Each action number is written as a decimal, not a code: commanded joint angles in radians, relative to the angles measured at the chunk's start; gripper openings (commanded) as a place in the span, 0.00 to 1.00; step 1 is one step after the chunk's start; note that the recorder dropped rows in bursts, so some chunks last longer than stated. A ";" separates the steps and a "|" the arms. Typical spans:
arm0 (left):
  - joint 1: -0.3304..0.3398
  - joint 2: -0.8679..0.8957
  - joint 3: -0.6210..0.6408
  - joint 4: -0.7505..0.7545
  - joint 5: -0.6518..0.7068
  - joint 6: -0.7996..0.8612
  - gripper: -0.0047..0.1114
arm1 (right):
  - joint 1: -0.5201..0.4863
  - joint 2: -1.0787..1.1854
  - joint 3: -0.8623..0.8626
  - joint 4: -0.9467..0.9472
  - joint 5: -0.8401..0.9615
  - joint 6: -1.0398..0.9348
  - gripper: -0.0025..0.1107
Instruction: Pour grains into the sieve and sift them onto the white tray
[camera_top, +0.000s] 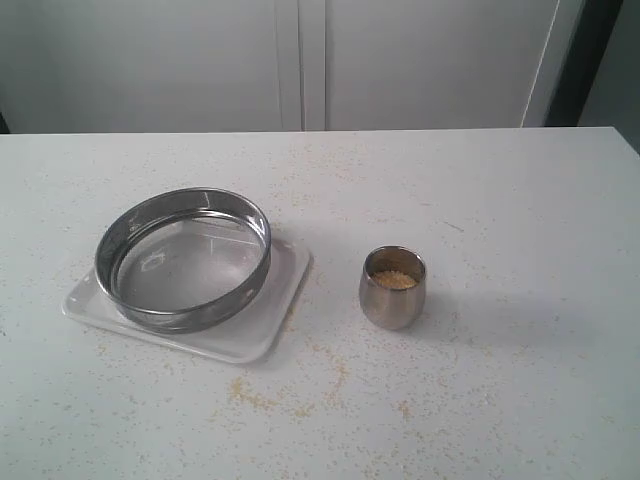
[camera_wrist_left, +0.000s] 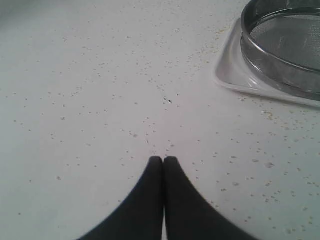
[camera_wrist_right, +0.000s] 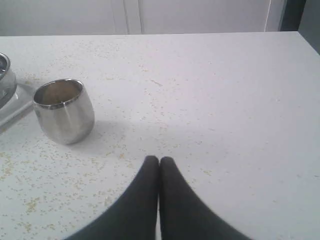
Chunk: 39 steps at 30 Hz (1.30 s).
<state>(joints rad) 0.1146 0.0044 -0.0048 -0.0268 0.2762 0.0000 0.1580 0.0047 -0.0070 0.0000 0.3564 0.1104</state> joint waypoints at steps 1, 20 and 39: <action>0.002 -0.004 0.005 0.002 -0.001 0.000 0.04 | 0.002 -0.005 0.007 -0.008 -0.014 -0.001 0.02; 0.002 -0.004 0.005 0.002 -0.001 0.000 0.04 | 0.002 -0.005 0.007 -0.008 -0.228 -0.001 0.02; 0.002 -0.004 0.005 0.002 -0.001 0.000 0.04 | 0.002 -0.005 0.007 -0.008 -0.701 -0.067 0.02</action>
<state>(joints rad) 0.1146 0.0044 -0.0048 -0.0268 0.2762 0.0000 0.1580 0.0047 -0.0070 0.0000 -0.3201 0.0866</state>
